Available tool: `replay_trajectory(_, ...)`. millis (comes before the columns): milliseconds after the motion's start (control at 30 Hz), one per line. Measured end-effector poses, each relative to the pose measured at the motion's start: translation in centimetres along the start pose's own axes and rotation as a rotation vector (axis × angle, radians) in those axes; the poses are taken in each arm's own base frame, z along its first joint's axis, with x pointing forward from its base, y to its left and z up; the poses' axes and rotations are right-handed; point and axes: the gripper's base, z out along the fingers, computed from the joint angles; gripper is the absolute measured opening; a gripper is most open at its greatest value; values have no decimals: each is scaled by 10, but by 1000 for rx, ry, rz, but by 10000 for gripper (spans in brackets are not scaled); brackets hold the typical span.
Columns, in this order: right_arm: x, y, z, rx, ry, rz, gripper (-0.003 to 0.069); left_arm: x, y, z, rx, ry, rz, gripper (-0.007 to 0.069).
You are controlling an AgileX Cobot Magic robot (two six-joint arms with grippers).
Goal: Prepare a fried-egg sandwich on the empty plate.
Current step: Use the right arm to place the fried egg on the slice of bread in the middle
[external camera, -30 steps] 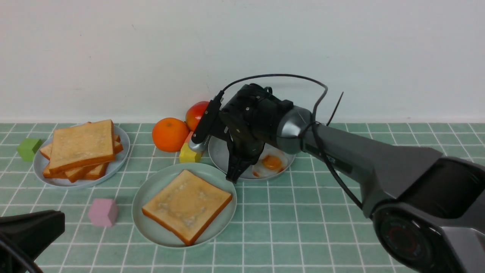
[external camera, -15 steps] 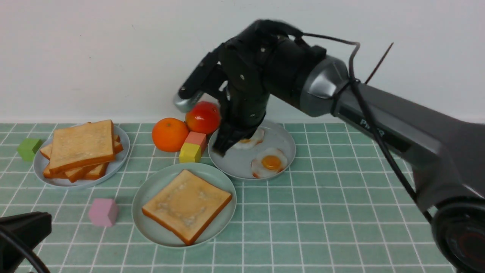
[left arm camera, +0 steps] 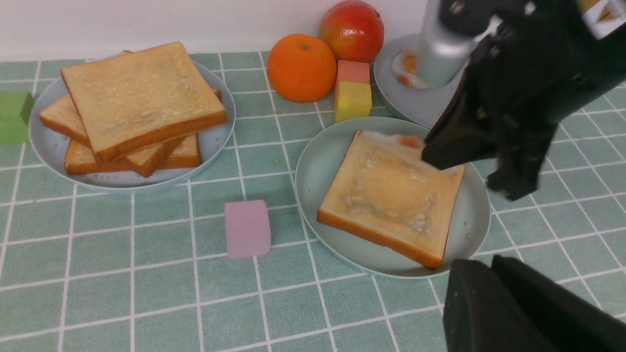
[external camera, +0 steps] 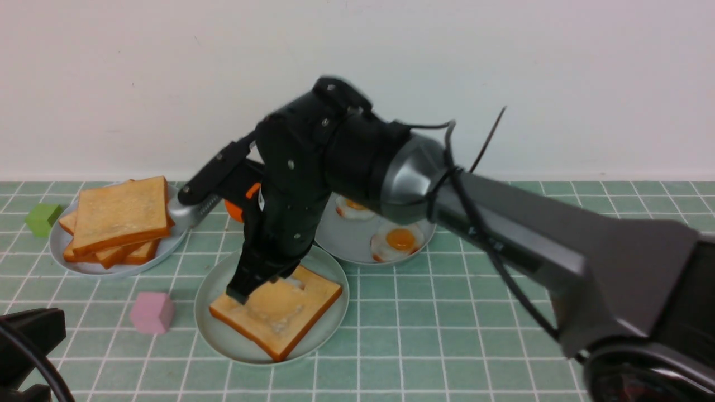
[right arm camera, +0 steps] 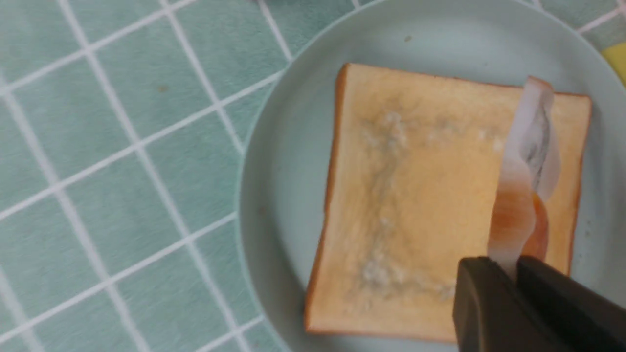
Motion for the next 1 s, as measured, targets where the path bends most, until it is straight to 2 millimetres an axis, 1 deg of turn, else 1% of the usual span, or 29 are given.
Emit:
replay_trajectory(100, 2, -3, 15, 34, 10, -12, 56, 0, 0, 0, 1, -1, -1, 50)
replay_trajectory(167, 3, -4, 18, 43, 9, -11, 56, 0, 0, 0, 1, -1, -1, 50)
replay_trajectory(467, 3, -4, 18, 47, 10, -10, 56, 0, 0, 0, 2, -1, -1, 50)
replay_trajectory(600, 3, -2, 18, 24, 15, 3, 85, 0, 0, 0, 1, -1, -1, 50)
replay_trajectory(667, 5, 0, 18, 8, 32, 10, 140, 0, 0, 0, 1, -1, -1, 53)
replay_trajectory(700, 5, 1, 18, -6, 37, 17, 179, 0, 0, 0, 1, -1, -1, 54)
replay_trajectory(733, 6, 2, 18, -18, 45, 23, 233, 0, 0, 0, 1, -1, -1, 55)
replay_trajectory(767, 7, 3, 18, -28, 50, 28, 262, 0, 0, 0, 1, -1, -1, 56)
replay_trajectory(800, 7, 4, 18, -37, 58, 32, 322, 0, 0, 0, 1, -1, -1, 57)
replay_trajectory(833, 8, 4, 18, -38, 62, 32, 342, 0, 0, 0, 1, -1, -1, 57)
replay_trajectory(867, 8, 5, 16, -53, 77, 37, 419, 0, 0, 0, 2, -2, -1, 58)
replay_trajectory(900, 8, 5, 16, -56, 80, 38, 428, 0, 0, 0, 3, -3, -1, 58)
replay_trajectory(933, 8, 6, 13, -70, 94, 44, 485, -1, -1, 0, 7, -8, -1, 60)
replay_trajectory(1000, 7, 7, 4, -84, 114, 55, 545, -1, -1, 0, 13, -11, -6, 64)
